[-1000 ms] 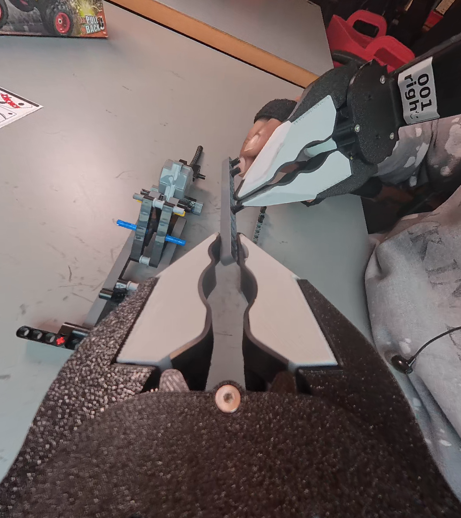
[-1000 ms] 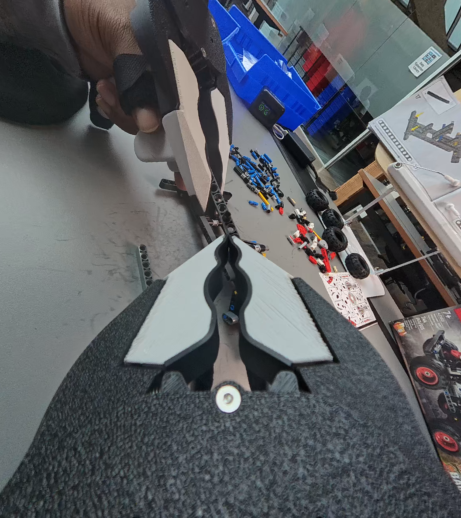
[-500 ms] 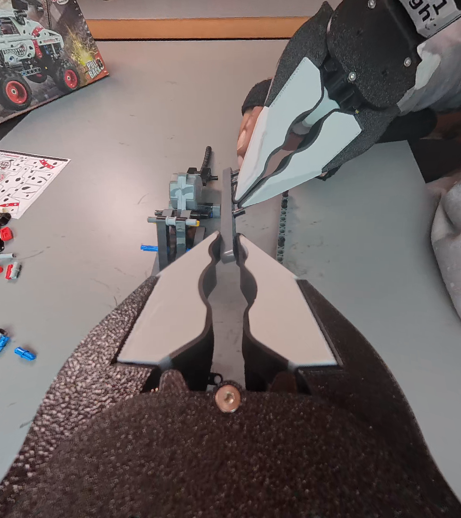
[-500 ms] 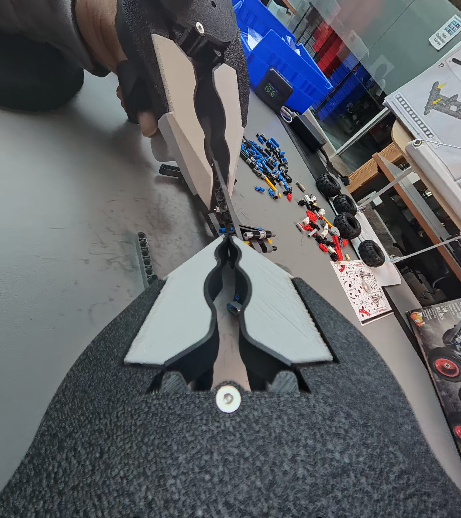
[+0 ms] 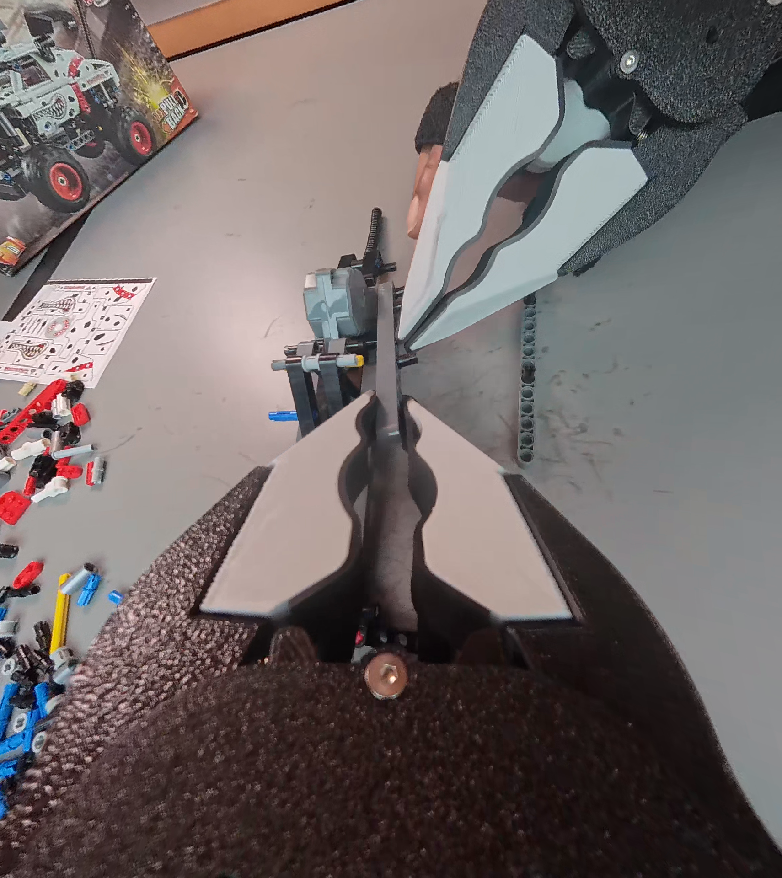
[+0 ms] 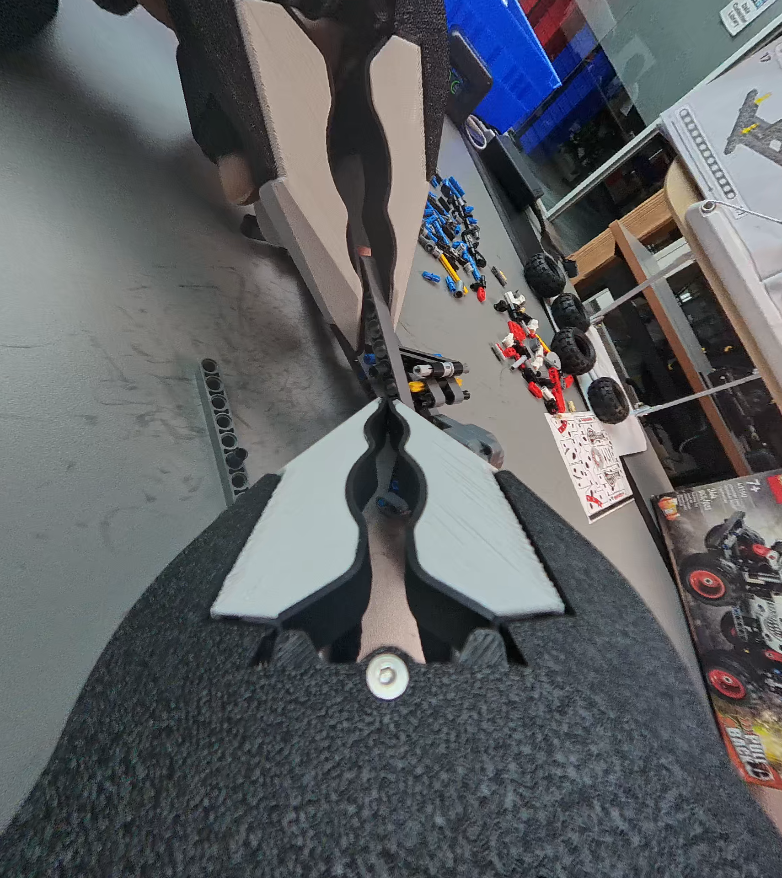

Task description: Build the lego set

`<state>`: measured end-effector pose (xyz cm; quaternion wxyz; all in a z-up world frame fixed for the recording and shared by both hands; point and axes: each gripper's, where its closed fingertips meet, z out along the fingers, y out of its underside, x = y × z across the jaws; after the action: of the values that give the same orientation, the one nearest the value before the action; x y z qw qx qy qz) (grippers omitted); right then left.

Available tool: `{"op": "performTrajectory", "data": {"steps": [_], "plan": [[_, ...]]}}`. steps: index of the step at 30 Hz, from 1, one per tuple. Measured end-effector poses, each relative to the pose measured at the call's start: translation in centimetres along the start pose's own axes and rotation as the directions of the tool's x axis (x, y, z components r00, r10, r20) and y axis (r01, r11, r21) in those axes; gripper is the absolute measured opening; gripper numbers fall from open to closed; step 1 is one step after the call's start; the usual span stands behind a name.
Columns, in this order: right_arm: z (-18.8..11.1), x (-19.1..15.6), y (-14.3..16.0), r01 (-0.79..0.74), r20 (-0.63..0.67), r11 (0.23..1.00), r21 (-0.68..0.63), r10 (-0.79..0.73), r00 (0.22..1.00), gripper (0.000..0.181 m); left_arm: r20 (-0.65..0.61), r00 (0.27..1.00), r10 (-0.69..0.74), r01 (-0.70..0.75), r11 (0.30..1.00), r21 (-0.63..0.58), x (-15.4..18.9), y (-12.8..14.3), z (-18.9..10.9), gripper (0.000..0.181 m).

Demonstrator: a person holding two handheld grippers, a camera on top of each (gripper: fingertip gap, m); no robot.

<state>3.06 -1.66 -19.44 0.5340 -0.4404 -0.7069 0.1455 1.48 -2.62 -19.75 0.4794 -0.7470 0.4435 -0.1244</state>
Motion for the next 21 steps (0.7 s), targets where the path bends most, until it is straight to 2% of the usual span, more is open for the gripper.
{"op": "performTrajectory", "data": {"steps": [15, 21], "plan": [[0.79, 0.76, 0.63, 0.085, -0.099, 0.994, -0.072, -0.092, 0.991, 0.0, 0.028, 0.998, 0.054, -0.053, 0.998, -0.035, -0.67, 0.62, 0.53, 0.011], [0.93, 1.0, 0.83, 0.092, -0.112, 0.993, -0.08, -0.1, 0.989, 0.0, 0.096, 0.986, 0.133, -0.129, 0.99, -0.05, -1.0, 0.81, 0.75, 0.012]]}}
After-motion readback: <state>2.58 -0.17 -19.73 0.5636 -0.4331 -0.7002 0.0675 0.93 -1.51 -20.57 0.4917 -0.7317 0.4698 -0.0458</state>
